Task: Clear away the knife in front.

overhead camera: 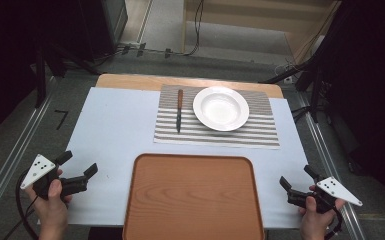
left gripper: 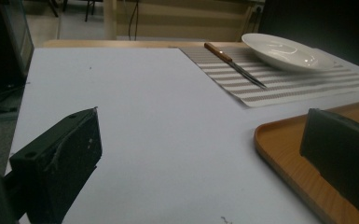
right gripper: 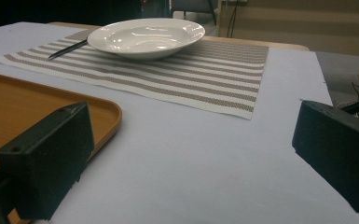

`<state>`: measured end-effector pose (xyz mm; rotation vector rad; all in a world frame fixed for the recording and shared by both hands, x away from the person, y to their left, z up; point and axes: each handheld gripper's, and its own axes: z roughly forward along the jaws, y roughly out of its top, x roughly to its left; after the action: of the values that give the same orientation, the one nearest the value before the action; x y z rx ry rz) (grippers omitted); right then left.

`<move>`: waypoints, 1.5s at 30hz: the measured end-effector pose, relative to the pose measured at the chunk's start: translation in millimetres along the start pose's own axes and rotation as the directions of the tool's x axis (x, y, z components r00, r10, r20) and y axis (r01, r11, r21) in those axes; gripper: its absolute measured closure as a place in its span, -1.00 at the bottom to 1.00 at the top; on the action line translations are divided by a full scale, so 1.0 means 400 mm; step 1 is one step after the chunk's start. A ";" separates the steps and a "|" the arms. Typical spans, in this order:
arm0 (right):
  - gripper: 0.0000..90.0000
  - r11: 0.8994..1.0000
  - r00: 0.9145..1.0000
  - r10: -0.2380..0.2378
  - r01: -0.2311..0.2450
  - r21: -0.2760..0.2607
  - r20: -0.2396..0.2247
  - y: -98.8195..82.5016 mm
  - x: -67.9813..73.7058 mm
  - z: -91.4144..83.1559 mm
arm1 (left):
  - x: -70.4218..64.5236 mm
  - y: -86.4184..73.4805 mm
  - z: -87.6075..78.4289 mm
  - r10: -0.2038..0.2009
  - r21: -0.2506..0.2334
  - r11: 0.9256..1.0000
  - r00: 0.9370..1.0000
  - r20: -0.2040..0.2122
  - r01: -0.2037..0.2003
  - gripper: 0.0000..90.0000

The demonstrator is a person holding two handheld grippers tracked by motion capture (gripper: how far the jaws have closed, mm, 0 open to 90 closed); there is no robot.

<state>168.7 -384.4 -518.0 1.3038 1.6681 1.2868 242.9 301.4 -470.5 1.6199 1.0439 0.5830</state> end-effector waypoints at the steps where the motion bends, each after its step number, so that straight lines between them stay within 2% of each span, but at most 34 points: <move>1: -1.00 1.000 1.000 -0.001 0.001 -0.001 0.000 0.000 0.000 0.000 | -0.003 0.006 0.003 0.000 -0.003 1.000 1.000 -0.002 0.000 -1.00; 8: -1.00 1.000 1.000 -0.007 0.007 0.000 -0.005 0.000 0.002 -0.001 | -0.029 0.054 0.036 0.045 0.004 0.999 0.999 0.016 -0.045 -1.00; 18: -1.00 1.000 1.000 -0.019 0.019 0.004 -0.010 0.000 0.005 0.000 | -0.061 0.120 0.084 0.067 -0.007 0.998 0.997 0.043 -0.067 -1.00; 31: -1.00 1.000 1.000 -0.018 0.018 -0.001 -0.015 -0.001 0.004 0.000 | -0.116 0.205 0.184 0.126 0.016 0.992 0.987 0.103 -0.128 -1.00; 40: -1.00 1.000 1.000 -0.019 0.019 -0.004 -0.016 -0.001 0.005 0.000 | -0.153 0.248 0.241 0.141 0.021 0.989 0.981 0.135 -0.145 -1.00; 45: -1.00 1.000 1.000 -0.022 0.022 -0.003 -0.017 -0.001 0.005 0.000 | -0.182 0.272 0.288 0.166 0.036 0.984 0.973 0.158 -0.174 -1.00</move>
<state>167.9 -382.6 -518.2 1.2728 1.6873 1.2897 335.4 174.9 -393.6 1.7807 0.8171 0.5385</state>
